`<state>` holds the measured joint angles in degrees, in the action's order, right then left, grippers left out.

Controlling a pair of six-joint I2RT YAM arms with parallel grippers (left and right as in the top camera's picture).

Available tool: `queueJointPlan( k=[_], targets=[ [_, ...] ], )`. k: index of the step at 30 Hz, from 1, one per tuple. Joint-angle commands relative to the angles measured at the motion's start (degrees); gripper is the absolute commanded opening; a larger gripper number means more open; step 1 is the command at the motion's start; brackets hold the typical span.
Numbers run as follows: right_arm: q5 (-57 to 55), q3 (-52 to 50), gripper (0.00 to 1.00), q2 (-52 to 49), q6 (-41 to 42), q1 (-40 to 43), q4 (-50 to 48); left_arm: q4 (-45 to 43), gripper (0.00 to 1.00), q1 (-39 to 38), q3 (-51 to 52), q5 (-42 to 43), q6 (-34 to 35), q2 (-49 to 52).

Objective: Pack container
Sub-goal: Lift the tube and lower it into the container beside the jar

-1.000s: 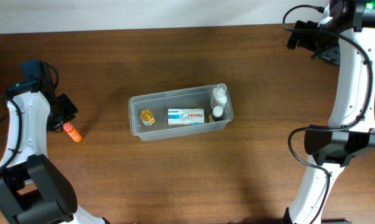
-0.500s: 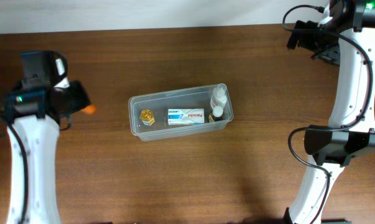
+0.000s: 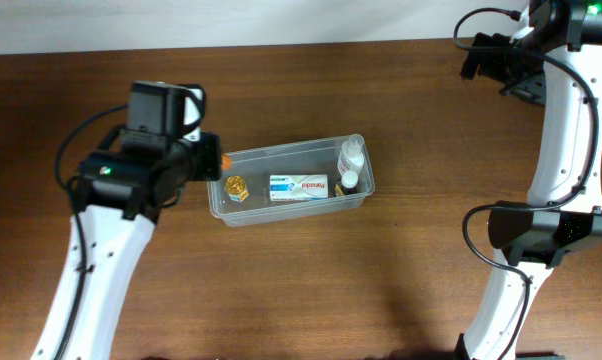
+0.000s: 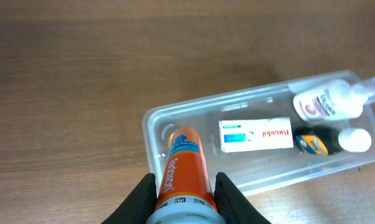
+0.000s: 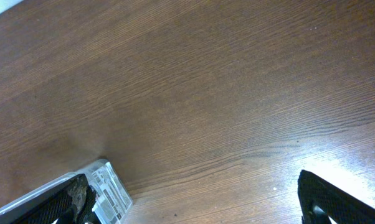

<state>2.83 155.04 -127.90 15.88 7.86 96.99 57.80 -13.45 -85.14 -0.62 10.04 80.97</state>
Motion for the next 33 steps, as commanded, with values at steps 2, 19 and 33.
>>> queueJointPlan(
  k=[2,19,33],
  targets=[
    [-0.5,-0.02,0.99,-0.04,0.09,0.04,0.31,0.35,0.24,-2.1,-0.98,-0.83,-0.96,4.66],
    [-0.5,-0.02,0.99,-0.04,0.09,0.04,0.31,4.42,0.24,-2.32,-0.98,-0.83,-0.92,13.7],
    [-0.5,-0.02,0.98,-0.04,0.09,0.04,0.31,2.03,0.23,-2.32,2.25,-3.72,-0.9,16.96]
  ],
)
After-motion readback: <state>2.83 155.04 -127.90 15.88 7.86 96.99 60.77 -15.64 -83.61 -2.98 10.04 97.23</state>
